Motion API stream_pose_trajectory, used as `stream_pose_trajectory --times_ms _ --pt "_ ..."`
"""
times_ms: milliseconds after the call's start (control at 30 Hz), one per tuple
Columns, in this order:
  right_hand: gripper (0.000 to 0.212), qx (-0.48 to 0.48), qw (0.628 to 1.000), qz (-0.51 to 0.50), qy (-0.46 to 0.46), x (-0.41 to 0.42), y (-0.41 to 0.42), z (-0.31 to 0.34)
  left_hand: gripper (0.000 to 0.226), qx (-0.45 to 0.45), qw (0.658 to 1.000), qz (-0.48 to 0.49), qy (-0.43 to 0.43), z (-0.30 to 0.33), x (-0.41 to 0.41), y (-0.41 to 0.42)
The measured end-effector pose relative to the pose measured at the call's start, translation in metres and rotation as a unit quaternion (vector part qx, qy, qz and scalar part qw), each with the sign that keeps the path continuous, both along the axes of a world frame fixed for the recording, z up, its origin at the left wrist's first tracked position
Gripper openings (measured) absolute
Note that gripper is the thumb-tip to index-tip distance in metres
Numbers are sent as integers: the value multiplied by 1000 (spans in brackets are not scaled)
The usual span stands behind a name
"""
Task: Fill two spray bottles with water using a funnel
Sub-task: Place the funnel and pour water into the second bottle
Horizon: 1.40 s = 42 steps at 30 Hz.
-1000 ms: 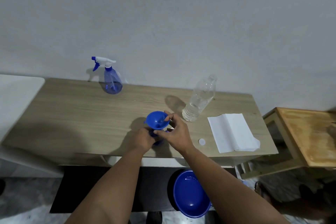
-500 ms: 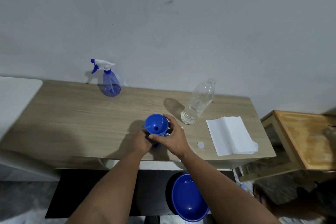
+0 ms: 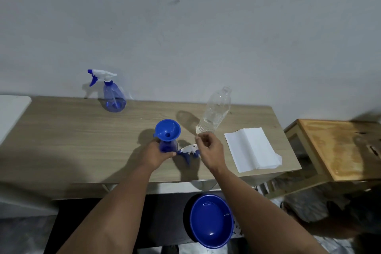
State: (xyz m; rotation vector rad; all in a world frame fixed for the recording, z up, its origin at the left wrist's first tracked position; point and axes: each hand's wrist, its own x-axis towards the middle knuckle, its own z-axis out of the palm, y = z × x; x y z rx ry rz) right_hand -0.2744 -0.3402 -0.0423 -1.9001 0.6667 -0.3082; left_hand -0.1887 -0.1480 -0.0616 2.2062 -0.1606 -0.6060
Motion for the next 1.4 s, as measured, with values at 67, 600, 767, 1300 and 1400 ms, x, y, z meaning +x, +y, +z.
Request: stream_pose_trajectory --times_ms 67,600,767,1300,1400 --pt "8 -18 998 -63 15 -3 -18 4 51 3 1000 -6 -6 10 -7 5" --pt "86 23 997 -74 15 65 -71 12 120 -78 993 44 -79 46 -21 11" --pt "65 31 995 -91 -28 73 -63 11 110 -79 991 46 -96 43 -12 6" --pt "47 85 969 -171 -156 81 -57 -1 104 -81 991 45 -97 48 -17 0" --pt "47 98 962 -203 -152 80 -59 3 108 -74 992 44 -94 45 -16 2"
